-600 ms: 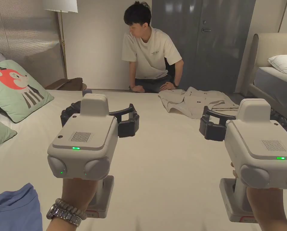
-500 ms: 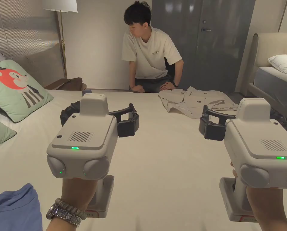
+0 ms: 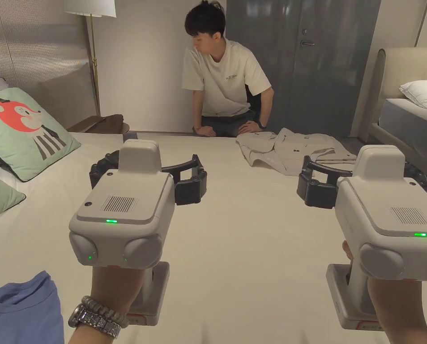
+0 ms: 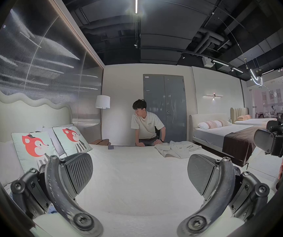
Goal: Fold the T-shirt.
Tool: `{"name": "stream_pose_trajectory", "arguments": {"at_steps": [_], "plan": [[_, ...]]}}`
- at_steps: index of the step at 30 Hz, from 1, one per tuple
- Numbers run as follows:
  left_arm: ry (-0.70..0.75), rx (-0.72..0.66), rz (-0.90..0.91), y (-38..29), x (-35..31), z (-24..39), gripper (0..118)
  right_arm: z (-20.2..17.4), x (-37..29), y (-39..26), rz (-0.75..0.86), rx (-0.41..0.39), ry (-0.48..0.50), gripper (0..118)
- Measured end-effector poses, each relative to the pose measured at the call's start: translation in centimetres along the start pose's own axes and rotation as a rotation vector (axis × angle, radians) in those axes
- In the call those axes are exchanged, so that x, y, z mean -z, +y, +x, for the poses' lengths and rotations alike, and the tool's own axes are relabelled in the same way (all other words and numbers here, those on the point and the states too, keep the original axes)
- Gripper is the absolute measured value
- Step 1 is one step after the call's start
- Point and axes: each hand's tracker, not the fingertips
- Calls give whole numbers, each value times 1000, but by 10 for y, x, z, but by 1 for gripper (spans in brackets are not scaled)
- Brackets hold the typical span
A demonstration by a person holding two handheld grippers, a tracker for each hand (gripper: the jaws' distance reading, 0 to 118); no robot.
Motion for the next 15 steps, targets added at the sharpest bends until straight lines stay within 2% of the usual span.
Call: {"name": "stream_pose_trajectory", "arguments": {"at_steps": [15], "plan": [[-2, 4, -1, -1, -1, 1, 111, 1, -1, -1, 9, -6, 1, 118]]}}
